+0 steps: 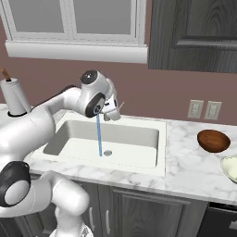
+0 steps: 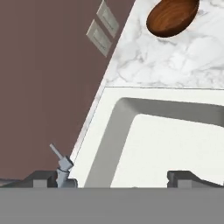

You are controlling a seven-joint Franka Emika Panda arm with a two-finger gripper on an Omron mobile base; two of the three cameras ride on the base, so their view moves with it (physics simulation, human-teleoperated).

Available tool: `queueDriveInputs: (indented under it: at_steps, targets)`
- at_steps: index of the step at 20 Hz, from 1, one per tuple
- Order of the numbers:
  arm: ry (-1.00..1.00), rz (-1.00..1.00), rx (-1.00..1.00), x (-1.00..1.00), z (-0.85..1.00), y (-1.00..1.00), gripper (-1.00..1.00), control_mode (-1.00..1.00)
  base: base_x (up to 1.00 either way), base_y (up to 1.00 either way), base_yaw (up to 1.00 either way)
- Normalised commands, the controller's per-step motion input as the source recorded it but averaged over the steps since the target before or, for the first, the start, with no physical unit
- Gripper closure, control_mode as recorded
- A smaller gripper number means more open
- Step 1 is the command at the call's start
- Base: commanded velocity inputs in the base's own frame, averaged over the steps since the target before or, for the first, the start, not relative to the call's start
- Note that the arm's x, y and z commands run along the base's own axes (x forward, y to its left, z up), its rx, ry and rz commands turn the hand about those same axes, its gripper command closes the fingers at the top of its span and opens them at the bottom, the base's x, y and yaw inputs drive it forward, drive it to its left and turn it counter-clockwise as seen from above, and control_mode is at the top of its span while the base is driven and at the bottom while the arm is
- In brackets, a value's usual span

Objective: Rinse each bowl for a few seconds and place them down in the sink or on the counter.

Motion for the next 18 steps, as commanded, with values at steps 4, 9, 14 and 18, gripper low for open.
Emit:
queueDriveInputs:
  at_steps: [4, 9, 14, 18]
  targets:
    - [0.14, -0.15, 0.20, -0.68, 0.11, -0.50, -1.00, -1.00, 0.00, 0.00, 0.00]
    - [0.08, -0.15, 0.15, -0.82, -0.15, -0.41, -1.00, -1.00, 0.00, 0.00, 0.00]
    - [0.00, -0.14, 0.06, -0.66, -0.09, -0.47, -1.00, -1.00, 0.00, 0.00, 0.00]
    - [-0.07, -0.11, 0.00, -0.28, -0.01, -0.30, -1.00, -1.00, 0.00, 0.00, 0.00]
